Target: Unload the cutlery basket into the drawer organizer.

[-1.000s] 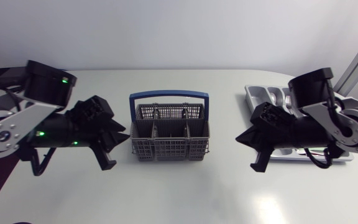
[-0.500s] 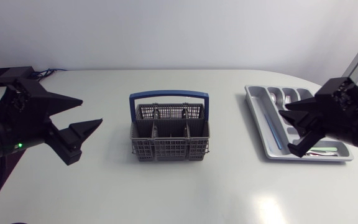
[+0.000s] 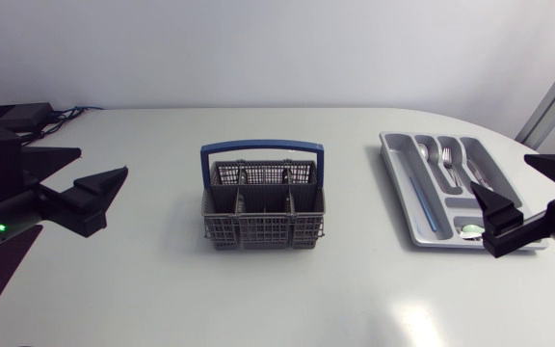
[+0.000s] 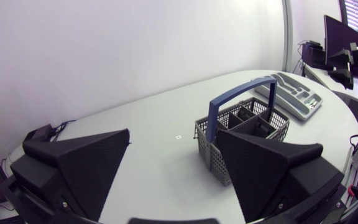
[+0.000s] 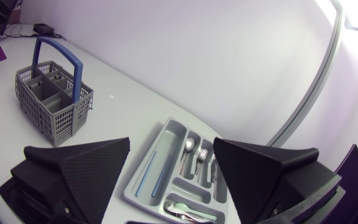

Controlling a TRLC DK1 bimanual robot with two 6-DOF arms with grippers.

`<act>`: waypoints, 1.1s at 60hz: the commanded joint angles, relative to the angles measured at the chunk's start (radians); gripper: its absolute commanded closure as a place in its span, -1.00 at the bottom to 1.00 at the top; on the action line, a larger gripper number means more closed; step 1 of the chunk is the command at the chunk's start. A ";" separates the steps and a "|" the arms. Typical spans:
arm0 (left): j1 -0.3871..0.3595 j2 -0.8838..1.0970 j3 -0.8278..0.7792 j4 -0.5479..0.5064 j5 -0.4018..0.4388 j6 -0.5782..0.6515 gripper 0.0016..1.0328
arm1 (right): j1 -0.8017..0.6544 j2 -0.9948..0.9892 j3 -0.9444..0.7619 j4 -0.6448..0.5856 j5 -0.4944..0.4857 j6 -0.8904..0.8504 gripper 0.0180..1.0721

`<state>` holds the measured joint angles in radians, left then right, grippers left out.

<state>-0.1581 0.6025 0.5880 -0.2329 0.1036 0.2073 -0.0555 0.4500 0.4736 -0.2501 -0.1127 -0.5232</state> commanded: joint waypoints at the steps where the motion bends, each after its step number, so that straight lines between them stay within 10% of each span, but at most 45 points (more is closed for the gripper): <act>1: 0.009 -0.040 -0.060 0.038 0.001 -0.066 -0.90 | -0.018 -0.022 -0.039 0.014 0.011 0.026 -0.93; 66: 0.158 -0.603 -0.588 0.233 -0.104 -0.207 -0.91 | 0.056 -0.450 -0.474 0.250 0.113 0.523 -0.92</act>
<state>-0.0116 0.0284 0.0448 -0.0036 0.0036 0.0265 -0.0071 0.0105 0.0200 -0.0181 -0.0090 -0.0395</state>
